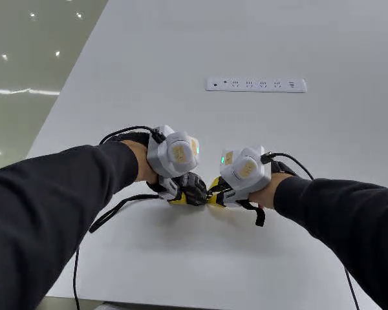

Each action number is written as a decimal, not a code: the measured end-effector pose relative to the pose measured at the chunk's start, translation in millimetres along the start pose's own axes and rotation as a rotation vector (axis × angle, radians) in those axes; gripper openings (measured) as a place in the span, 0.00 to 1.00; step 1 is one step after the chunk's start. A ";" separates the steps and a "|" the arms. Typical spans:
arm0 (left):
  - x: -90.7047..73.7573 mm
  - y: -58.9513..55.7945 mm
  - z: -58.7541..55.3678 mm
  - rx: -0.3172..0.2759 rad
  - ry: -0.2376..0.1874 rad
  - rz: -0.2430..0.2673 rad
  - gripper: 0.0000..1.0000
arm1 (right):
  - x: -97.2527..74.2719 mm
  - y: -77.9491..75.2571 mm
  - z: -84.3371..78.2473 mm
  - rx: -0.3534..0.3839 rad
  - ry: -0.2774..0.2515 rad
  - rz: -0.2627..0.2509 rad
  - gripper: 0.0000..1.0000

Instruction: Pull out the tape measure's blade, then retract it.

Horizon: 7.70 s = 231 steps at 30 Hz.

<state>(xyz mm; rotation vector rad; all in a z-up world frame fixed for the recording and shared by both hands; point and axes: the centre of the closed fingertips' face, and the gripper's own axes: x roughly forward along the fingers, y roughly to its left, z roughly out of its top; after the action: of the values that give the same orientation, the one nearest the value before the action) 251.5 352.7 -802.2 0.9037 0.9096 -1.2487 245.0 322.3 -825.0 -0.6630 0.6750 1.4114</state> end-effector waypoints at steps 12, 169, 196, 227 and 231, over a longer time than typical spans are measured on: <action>0.1 1.4 -0.4 -0.033 -0.013 0.011 0.34 | -10.5 -4.1 -12.7 0.029 -0.008 0.001 0.11; 4.3 -0.5 2.6 -0.006 -0.021 0.037 0.34 | -121.2 -12.2 -142.4 -0.004 0.163 -0.089 0.11; 3.3 -0.2 2.5 -0.025 -0.029 0.046 0.34 | -133.0 -7.5 -150.0 0.054 0.147 -0.076 0.08; 3.8 -0.1 1.8 -0.026 -0.033 0.047 0.34 | -147.2 -10.0 -164.3 0.083 0.174 -0.101 0.10; 4.3 0.1 2.1 -0.024 -0.032 0.050 0.34 | -145.8 -9.8 -163.5 0.077 0.186 -0.102 0.11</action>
<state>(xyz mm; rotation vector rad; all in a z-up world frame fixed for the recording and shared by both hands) 252.1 349.1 -805.4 0.8800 0.8702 -1.2032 243.9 103.1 -820.5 -0.7637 0.8264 1.2333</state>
